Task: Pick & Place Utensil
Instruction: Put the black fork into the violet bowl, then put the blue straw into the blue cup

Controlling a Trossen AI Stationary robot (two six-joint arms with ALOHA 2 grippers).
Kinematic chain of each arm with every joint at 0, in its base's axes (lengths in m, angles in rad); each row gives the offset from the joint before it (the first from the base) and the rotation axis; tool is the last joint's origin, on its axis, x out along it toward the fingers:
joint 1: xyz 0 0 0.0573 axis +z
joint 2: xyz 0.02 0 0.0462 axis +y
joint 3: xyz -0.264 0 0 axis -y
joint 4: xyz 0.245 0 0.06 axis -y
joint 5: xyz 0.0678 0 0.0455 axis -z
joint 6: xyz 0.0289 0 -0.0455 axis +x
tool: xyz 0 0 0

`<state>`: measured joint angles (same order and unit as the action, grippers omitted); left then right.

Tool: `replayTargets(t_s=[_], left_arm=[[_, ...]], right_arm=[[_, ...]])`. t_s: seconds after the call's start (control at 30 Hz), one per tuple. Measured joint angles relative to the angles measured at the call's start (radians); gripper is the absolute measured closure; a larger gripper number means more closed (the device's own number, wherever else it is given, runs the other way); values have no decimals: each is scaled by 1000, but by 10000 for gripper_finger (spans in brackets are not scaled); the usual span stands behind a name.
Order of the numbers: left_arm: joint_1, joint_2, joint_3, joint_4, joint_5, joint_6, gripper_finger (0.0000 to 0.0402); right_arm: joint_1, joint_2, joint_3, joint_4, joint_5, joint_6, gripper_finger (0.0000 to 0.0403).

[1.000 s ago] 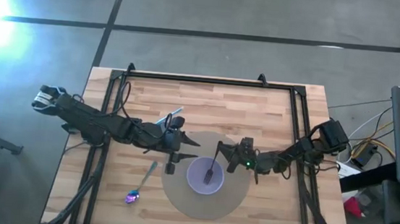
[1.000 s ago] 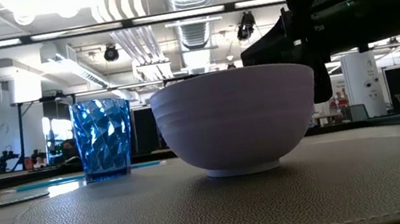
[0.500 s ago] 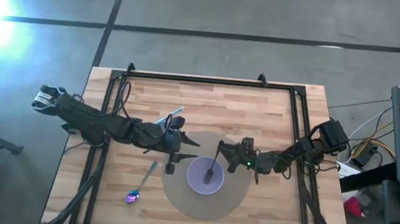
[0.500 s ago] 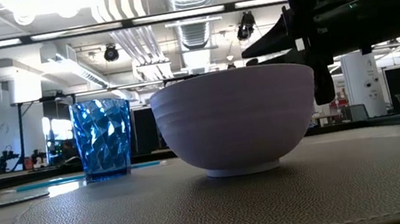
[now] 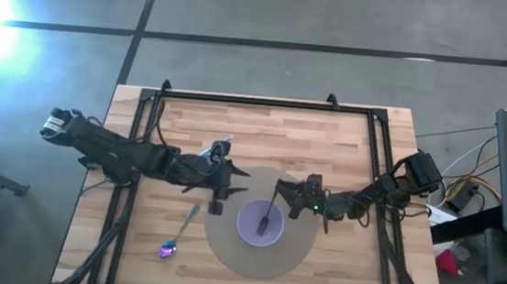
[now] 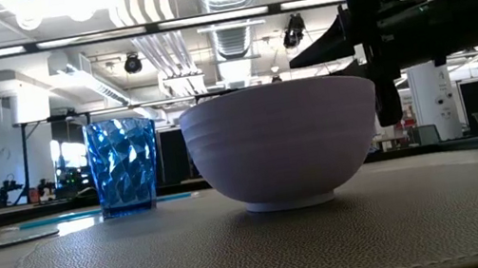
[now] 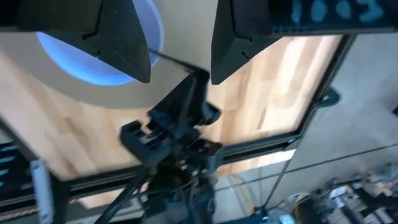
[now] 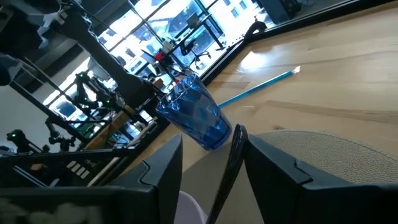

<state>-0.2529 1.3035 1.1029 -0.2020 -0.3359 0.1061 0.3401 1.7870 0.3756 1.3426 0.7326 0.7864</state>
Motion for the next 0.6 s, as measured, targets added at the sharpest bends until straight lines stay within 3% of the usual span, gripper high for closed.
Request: replayTargets(t_s=[0.37, 0.6], left_arm=[[0, -1, 125, -209, -16, -3, 238], [3, -4, 223, -462, -168, -70, 238]], right_arm=[[-1, -56, -35, 1, 0, -4, 218], [0, -107, -65, 0, -12, -42, 219]])
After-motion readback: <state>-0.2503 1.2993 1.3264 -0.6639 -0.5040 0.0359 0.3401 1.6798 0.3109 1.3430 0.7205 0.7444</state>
